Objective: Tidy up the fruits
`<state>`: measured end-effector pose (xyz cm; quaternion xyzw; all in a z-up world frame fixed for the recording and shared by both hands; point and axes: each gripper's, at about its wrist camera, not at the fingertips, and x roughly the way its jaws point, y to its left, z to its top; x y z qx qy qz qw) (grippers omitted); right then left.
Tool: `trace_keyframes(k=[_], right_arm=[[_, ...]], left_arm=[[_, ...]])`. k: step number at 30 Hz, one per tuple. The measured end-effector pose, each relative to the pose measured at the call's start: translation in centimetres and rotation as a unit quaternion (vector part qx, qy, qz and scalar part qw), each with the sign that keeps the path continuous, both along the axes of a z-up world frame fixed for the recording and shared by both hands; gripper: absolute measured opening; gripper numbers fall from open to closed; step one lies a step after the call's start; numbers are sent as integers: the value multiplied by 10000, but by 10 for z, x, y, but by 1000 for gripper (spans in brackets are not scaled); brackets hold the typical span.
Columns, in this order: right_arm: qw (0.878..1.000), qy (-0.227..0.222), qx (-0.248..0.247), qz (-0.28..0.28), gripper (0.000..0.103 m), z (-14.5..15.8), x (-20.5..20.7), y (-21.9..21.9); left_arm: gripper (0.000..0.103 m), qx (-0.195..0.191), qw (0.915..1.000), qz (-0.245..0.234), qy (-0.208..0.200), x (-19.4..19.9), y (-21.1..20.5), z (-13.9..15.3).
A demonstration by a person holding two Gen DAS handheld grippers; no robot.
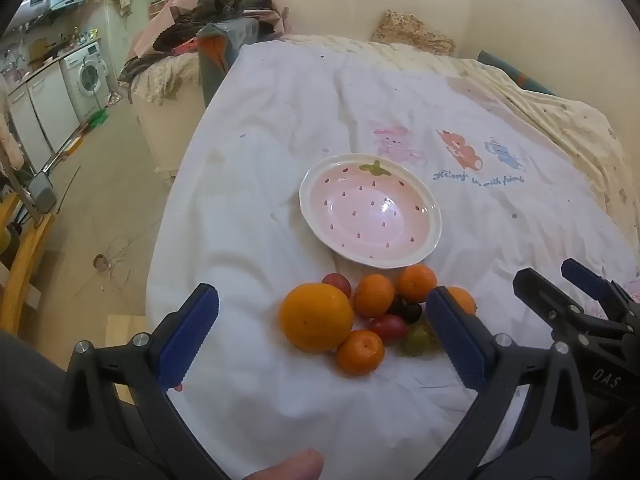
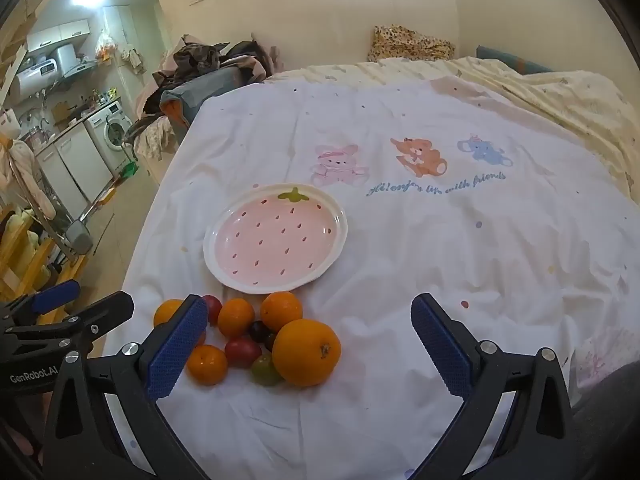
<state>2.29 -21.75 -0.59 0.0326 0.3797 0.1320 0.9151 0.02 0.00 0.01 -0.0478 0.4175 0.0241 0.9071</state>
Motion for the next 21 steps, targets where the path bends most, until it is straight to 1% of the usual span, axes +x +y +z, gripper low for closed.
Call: trace_keyframes(k=[1,2,6,8,10,12,15,18,21], right_arm=[[10000,-5,-35,4,103,1,0,1],[9999,98,69,42,103,2,1,0],[9998,-52,-55,183,103,7,0,2],[9999,-7,-5,130,103,-1,2,0],[9998,-51,-104,147,103,-4,-3,4],[9996,-134,-165,162,103,-3,-7,6],[9999,-13,34,137,103,-1,-3,3],[9998,16,166,96,103,1,-4,0],[9998,25,120,157,103,-1,-5,1]], left_arm=[[102,1,10000,19,4,1,0,0],[102,6,10000,51,27,1,0,-1],[102,-16,9999,108,87,6,1,-3],[102,-51,9999,101,27,5,0,1],[102,-118,9999,67,-59,1,2,6],[102,4,9999,19,-128,0,2,5],[102,138,9997,-95,-167,-1,-1,7],[102,42,9999,-11,-142,-1,1,5],[102,-61,9999,25,-126,-1,2,6]])
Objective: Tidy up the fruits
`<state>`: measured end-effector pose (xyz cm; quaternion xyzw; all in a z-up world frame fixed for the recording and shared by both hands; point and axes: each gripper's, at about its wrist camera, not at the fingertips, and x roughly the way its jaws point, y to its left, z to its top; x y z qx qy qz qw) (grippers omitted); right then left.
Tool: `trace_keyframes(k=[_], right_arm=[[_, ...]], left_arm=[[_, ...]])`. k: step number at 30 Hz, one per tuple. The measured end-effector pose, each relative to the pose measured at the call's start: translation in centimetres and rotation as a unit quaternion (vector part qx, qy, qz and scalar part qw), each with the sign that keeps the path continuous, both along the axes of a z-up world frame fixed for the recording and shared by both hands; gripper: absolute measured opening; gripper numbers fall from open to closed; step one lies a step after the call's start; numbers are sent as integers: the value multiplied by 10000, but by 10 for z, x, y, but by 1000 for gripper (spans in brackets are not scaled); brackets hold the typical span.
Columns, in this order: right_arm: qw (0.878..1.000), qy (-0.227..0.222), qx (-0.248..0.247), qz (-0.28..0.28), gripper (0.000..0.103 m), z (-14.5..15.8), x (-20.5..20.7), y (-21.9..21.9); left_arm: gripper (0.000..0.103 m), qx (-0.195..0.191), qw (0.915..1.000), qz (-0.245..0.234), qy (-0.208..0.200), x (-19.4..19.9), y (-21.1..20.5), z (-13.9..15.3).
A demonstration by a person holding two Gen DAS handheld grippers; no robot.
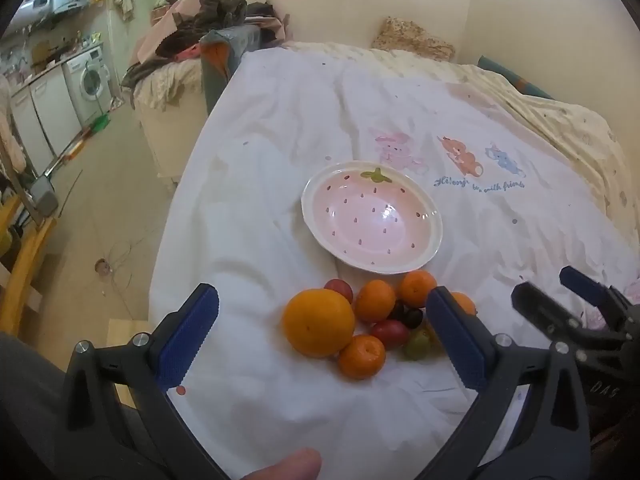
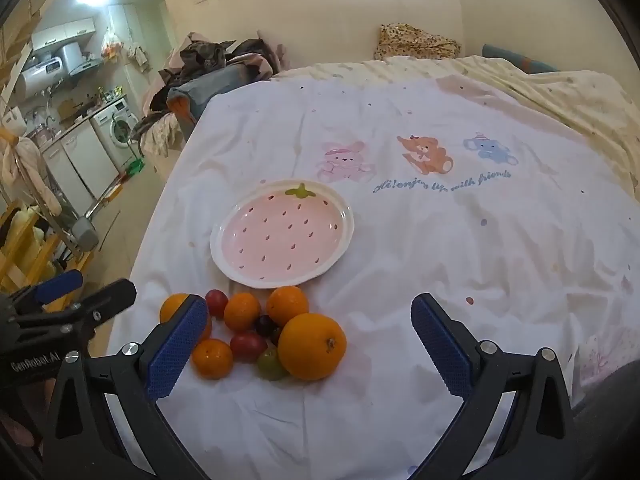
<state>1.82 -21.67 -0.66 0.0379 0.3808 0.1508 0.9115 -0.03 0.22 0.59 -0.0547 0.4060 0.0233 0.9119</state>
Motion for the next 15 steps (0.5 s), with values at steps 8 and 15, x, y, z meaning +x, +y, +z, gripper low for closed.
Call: trace_keyframes(k=[8,15], right_arm=[[10000,-40,53,46,103,2,-1,3],[10000,-2,77,9,103,2,1,3]], left_arm=[[102,83,10000,-18,-30,-2,-2,-2],[102,56,10000,-22,-22,-1,-2,-1]])
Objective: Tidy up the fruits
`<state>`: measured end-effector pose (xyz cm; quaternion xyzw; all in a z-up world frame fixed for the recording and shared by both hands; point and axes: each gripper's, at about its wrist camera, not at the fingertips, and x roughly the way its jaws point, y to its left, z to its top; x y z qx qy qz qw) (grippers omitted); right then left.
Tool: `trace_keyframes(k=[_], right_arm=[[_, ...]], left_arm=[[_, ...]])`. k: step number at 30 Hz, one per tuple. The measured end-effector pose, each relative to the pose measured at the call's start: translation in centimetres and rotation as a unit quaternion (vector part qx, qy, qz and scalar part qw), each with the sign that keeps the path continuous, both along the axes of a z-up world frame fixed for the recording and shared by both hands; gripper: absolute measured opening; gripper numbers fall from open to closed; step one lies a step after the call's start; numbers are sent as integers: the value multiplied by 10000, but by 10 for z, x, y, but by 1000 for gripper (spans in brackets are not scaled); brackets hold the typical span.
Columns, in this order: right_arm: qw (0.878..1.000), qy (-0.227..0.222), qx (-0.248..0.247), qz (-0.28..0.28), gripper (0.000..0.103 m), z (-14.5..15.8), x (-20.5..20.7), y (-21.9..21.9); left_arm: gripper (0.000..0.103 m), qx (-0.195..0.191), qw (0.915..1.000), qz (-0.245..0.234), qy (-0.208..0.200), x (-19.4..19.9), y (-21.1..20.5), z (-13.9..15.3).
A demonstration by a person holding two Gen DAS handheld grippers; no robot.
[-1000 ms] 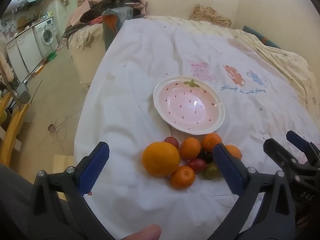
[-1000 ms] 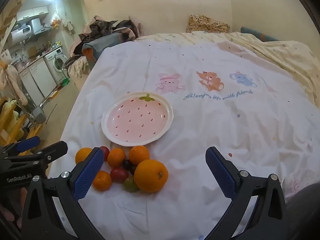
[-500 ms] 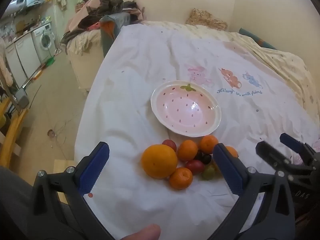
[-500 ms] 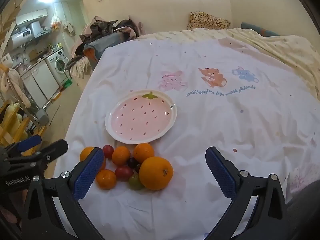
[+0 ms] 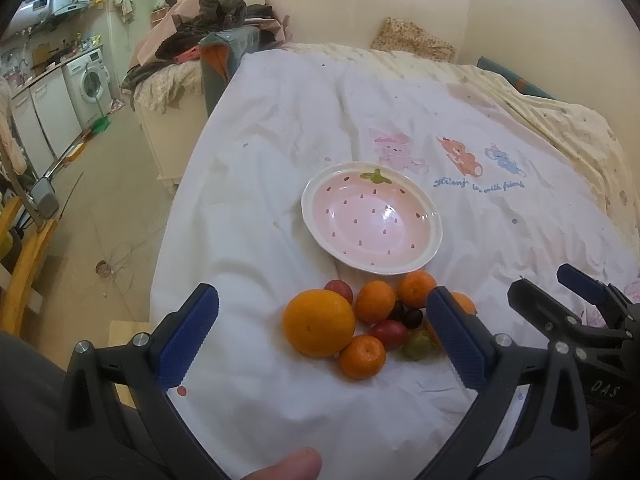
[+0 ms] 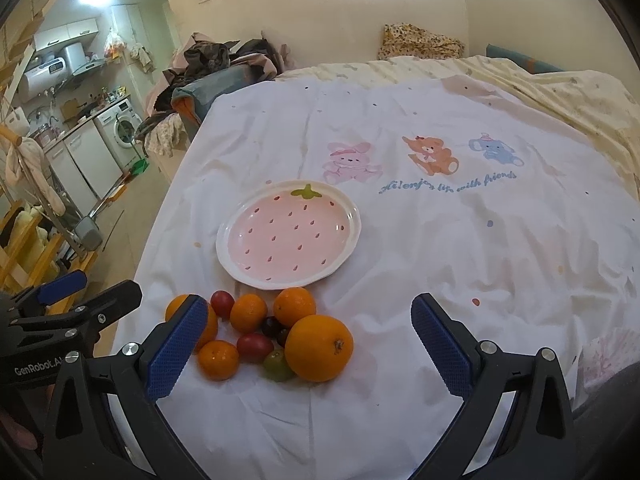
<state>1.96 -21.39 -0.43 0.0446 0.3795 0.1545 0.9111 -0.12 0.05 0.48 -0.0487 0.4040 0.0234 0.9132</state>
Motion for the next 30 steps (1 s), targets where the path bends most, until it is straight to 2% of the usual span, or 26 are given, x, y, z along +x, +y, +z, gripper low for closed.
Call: trace_keyframes(k=[30], right_arm=[[9999,10,76,-108,103,1,3,-6]], left_arm=[[102,-8,10000,13,-8,-2,0,0]])
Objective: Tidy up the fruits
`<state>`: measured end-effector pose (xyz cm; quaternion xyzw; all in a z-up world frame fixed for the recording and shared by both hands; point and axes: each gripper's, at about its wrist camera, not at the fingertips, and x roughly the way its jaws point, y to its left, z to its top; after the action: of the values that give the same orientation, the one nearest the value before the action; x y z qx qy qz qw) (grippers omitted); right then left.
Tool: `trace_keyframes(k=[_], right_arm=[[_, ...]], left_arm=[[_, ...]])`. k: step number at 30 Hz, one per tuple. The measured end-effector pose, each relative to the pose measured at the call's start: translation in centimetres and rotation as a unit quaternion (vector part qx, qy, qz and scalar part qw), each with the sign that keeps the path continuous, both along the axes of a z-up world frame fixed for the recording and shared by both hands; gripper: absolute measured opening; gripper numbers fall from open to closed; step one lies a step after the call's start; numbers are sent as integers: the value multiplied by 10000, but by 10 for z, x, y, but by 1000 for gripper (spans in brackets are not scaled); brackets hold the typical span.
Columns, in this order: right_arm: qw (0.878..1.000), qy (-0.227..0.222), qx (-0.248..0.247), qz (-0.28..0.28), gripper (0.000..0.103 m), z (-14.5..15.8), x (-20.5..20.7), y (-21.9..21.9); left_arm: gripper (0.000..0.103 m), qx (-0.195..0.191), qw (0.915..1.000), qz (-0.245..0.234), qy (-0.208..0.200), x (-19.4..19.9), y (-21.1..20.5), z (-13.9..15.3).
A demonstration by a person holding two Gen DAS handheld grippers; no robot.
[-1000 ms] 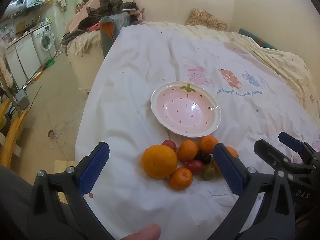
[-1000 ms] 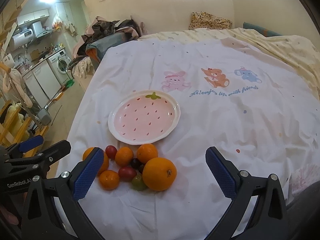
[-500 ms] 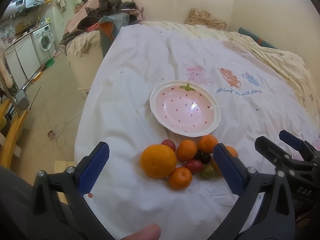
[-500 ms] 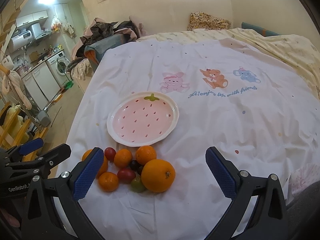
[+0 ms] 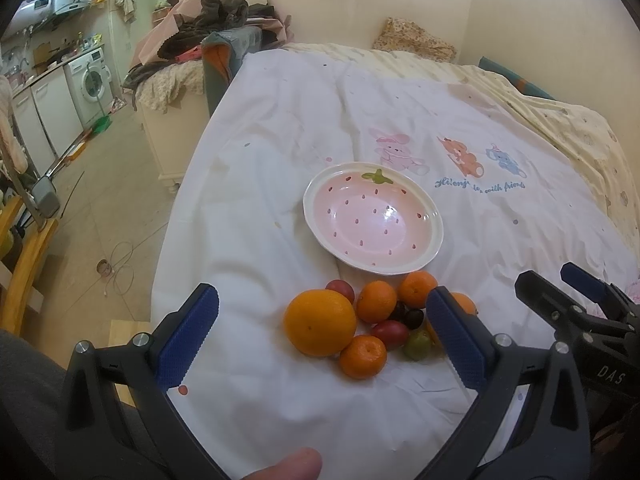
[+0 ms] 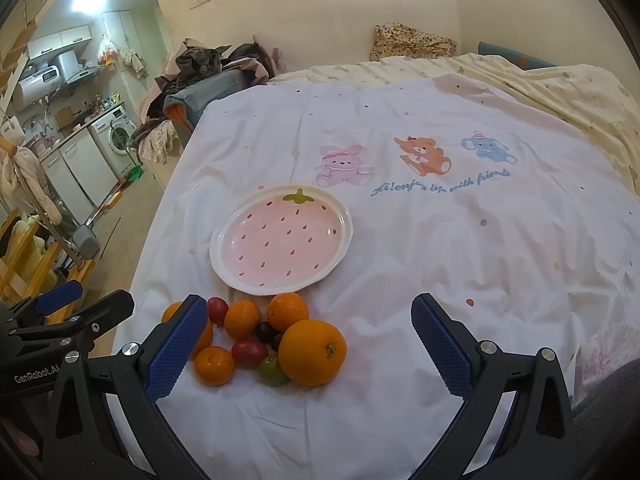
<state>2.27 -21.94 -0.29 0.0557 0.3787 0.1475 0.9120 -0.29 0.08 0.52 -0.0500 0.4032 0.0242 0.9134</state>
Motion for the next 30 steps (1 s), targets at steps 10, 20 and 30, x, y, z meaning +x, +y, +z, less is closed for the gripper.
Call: trace_keyframes(k=[10,20,30], right_arm=[[10000,-8,-2,-5,103,0,0,-1],[10000,-8,1,-6,103,1,0,-2],[10000,43,18,-23,103,-1,2,-5]], left_arm=[[102,-3,10000,10,17,0,2,0],[102,-7,10000,19,16,0,3,0],[102,-9,10000,88,27,-1,5,1]])
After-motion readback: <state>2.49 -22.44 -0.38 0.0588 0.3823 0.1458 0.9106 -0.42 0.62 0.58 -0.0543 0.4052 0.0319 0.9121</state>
